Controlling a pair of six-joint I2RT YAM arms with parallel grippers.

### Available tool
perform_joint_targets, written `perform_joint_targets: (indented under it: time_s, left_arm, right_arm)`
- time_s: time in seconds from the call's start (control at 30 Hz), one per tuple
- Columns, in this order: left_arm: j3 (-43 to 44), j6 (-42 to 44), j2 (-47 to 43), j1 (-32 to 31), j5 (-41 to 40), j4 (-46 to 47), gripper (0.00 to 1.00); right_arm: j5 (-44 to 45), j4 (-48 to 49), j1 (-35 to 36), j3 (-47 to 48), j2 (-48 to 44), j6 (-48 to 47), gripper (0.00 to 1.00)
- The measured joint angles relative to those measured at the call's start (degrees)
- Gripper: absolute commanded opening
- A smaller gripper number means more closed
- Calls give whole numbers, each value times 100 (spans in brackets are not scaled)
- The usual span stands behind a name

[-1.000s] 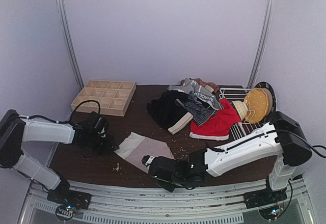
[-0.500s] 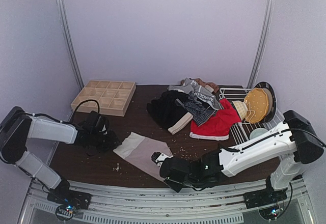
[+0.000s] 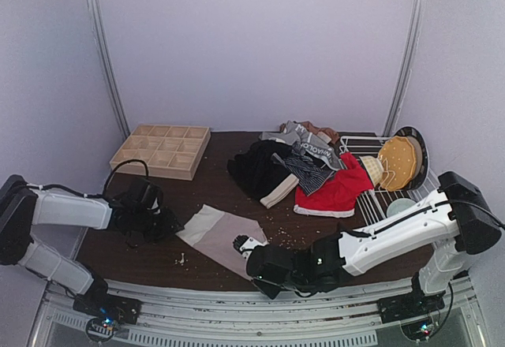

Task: Roll the underwear
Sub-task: Pick up the underwear from the center of the board.

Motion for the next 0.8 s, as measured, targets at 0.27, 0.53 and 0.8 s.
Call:
perform_joint_targets:
  time_s: [0.27, 0.53, 0.8]
  left_arm:
    - [-28, -74, 192, 4, 114, 195, 0]
    - [-52, -66, -55, 4, 105, -249, 0]
    - [-57, -4, -824, 4, 13, -966, 0]
  right_arm:
    - [9, -20, 17, -11, -28, 17, 31]
    - [17, -17, 20, -103, -101, -50, 30]
    - [-238, 20, 155, -35, 76, -317, 31]
